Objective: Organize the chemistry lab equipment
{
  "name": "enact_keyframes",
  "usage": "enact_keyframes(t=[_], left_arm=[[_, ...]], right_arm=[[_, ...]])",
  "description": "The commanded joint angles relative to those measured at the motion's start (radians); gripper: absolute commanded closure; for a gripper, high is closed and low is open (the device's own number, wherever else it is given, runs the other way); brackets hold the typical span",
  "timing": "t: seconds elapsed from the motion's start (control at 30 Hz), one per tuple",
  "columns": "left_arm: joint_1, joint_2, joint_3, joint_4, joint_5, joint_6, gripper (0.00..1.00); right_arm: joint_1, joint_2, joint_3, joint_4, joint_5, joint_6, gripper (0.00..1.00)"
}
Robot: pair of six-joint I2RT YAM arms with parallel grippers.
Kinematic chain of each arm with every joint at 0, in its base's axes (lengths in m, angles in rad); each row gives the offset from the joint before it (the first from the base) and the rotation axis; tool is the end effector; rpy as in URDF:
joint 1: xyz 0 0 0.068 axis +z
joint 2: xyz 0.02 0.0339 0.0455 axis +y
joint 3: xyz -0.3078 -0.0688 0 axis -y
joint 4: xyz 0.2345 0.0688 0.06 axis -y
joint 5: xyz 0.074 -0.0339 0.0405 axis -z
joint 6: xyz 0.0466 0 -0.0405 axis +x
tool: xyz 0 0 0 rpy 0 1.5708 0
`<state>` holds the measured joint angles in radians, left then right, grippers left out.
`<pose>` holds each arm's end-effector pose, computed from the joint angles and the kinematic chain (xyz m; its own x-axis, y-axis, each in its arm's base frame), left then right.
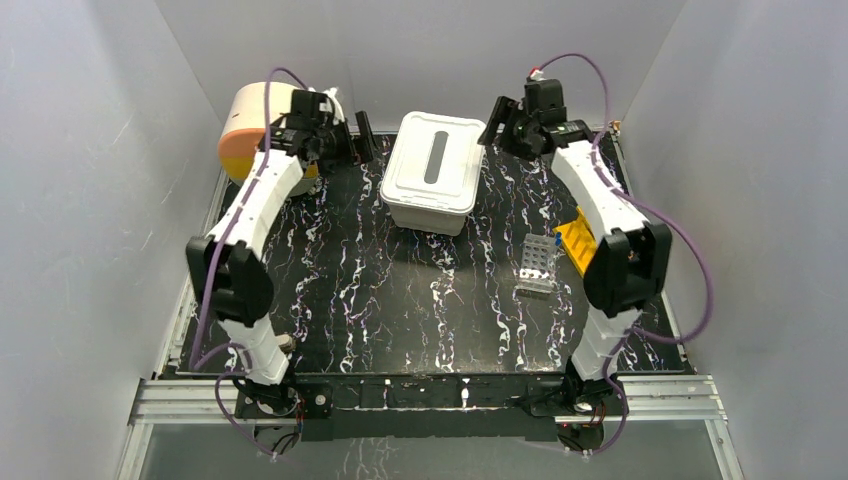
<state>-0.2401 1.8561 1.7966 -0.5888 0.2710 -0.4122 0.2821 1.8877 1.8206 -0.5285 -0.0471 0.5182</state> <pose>0.4235 -0.1165 0.3830 -0.7122 -0.2230 -0.6656 0.1649 0.8685 -0.4674 0.4352 0.1284 0.3825 -0.6244 0.3342 -0.7060 -0.0072 0.9014 0.4330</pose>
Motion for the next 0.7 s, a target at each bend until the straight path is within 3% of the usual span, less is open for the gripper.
enact_keyframes(t=[0.0, 0.17, 0.3, 0.43, 0.67], left_arm=[[-0.005, -0.243, -0.055, -0.047, -0.100, -0.019, 0.02], [-0.005, -0.450, -0.210, -0.082, -0.173, -0.040, 0.02], [-0.007, -0.616, -0.297, -0.128, -0.255, -0.048, 0.02], [-0.008, -0.792, -0.345, -0.187, -0.330, -0.027, 0.02], [-0.008, -0.952, -0.293, -0.377, -0.435, -0.013, 0.02]], right_arm=[[0.004, -0.257, -0.102, 0.017, 0.123, -0.100, 0.17], [0.004, -0.489, -0.313, 0.022, 0.208, -0.119, 0.15], [0.004, -0.660, -0.422, -0.007, 0.261, -0.137, 0.01], [0.004, -0.801, -0.441, -0.108, 0.345, -0.160, 0.01], [0.003, -0.977, -0.414, -0.311, 0.432, -0.181, 0.01]])
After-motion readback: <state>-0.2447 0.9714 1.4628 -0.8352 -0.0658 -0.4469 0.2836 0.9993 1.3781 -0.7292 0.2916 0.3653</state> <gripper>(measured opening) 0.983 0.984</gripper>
